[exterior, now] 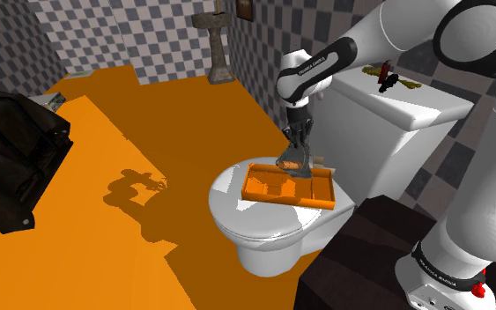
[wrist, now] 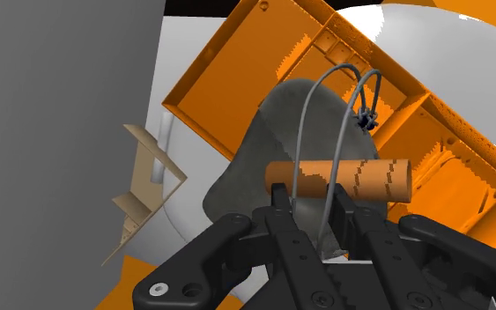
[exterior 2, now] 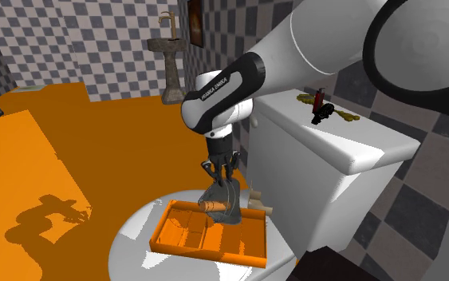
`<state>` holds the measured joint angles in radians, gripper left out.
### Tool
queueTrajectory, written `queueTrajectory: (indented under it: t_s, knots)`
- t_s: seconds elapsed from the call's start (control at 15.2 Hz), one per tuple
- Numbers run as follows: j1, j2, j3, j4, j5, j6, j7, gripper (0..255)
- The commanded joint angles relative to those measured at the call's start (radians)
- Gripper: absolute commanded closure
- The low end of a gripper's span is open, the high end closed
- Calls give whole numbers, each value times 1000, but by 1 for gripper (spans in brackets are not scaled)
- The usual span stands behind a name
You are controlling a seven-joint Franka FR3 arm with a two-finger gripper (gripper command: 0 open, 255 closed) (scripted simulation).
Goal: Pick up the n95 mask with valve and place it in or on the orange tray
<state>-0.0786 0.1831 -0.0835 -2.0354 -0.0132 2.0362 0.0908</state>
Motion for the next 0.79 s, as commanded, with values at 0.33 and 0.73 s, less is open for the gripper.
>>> queueTrajectory:
  t_s: [0.33,0.73]
  knots:
    - [0,16,0,-15,1,25,1,255]
    - [0,14,1,-15,1,23,2,0]
